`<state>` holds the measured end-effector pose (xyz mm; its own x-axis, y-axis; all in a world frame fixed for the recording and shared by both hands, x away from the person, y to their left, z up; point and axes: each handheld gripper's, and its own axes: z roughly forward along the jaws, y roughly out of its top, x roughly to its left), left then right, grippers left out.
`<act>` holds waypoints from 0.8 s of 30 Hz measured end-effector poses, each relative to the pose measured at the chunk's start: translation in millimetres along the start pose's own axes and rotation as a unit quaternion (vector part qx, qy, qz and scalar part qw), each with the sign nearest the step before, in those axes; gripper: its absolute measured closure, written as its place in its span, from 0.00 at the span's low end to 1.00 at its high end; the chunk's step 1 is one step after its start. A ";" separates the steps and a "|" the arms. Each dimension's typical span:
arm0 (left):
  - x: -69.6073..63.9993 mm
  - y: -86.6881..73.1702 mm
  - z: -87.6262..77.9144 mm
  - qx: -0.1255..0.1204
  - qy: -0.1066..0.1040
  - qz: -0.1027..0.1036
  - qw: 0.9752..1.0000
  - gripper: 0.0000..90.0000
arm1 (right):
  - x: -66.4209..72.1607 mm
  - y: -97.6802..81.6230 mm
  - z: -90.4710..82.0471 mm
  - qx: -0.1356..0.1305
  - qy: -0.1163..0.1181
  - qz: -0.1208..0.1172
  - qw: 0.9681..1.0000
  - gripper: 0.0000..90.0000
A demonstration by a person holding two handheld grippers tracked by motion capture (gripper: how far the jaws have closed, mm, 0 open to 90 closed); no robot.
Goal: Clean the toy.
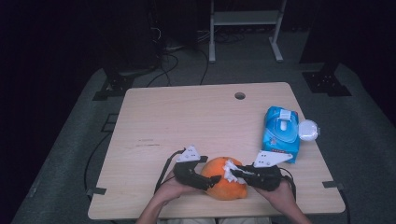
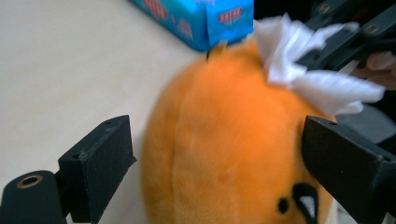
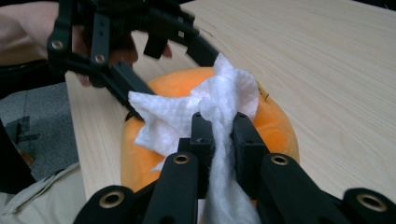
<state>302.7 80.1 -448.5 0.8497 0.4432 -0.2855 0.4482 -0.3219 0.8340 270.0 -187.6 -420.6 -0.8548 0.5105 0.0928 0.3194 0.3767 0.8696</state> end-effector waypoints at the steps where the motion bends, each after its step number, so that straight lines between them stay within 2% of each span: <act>1: 0.0 -0.3 0.5 -0.002 0.001 -0.005 1.000 0.12 | -2.7 0.1 -0.2 -0.001 -0.002 0.013 1.000 0.89; 2: -0.9 0.2 -0.1 -0.005 0.008 0.001 1.000 0.19 | -4.5 0.6 -0.4 -0.001 -0.006 0.024 1.000 0.89; 4: -7.0 1.1 -0.1 -0.008 0.023 0.031 0.999 0.33 | -8.5 3.2 -0.2 -0.005 -0.014 0.039 0.999 0.89; 6: -14.9 3.6 -0.7 -0.025 0.040 0.055 0.997 0.41 | -9.0 6.3 -0.1 -0.015 -0.021 0.044 0.999 0.89; 8: -21.5 5.8 -1.2 -0.060 0.064 0.072 0.993 0.46 | -9.4 12.3 -1.1 -0.029 -0.037 0.043 0.998 0.89; 9: -25.6 6.9 -0.7 -0.081 0.086 0.086 0.989 0.46 | -9.9 14.2 -1.8 -0.037 -0.042 0.045 0.997 0.89; 10: -29.3 7.4 0.0 -0.091 0.108 0.100 0.985 0.46 | -10.9 16.2 -2.4 -0.043 -0.051 0.048 0.997 0.89; 11: -31.7 7.0 2.2 -0.091 0.115 0.110 0.983 0.44 | -12.7 16.9 -2.0 -0.047 -0.057 0.050 0.996 0.89; 13: -32.3 5.0 3.1 -0.080 0.111 0.109 0.985 0.40 | -16.6 14.3 1.1 -0.040 -0.059 0.055 0.996 0.89; 14: -31.5 4.3 2.3 -0.077 0.103 0.106 0.986 0.36 | -17.9 10.9 2.8 -0.035 -0.058 0.053 0.996 0.89; 15: -29.8 5.1 0.3 -0.068 0.093 0.097 0.988 0.31 | -18.9 7.6 4.4 -0.032 -0.053 0.054 0.997 0.89; 17: -23.7 6.7 -5.6 -0.066 0.084 0.069 0.992 0.22 | -18.6 4.1 5.2 -0.028 -0.048 0.055 0.997 0.89; 19: -14.6 4.8 -7.3 -0.047 0.073 0.024 0.996 0.17 | -15.2 3.7 4.4 -0.023 -0.053 0.046 0.997 0.89; 20: -12.0 2.4 -6.0 -0.043 0.066 0.012 0.997 0.16 | -14.3 3.7 3.9 -0.022 -0.049 0.048 0.997 0.89; 21: -11.9 1.0 -4.9 -0.041 0.065 0.011 0.997 0.17 | -13.0 4.3 4.2 -0.023 -0.049 0.047 0.997 0.90; 23: -17.6 0.5 -2.4 -0.038 0.072 0.041 0.996 0.25 | -6.3 8.7 5.7 -0.020 -0.055 0.034 0.998 0.90; 24: -20.1 1.2 -1.8 -0.039 0.073 0.047 0.995 0.27 | -1.6 12.3 6.3 -0.023 -0.052 0.026 0.998 0.90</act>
<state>285.6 72.3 -441.0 0.8348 0.5332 -0.1371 0.3408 -0.3049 0.8893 277.8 -179.0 -413.1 -0.7897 0.6069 0.0893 0.3410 0.3133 0.8863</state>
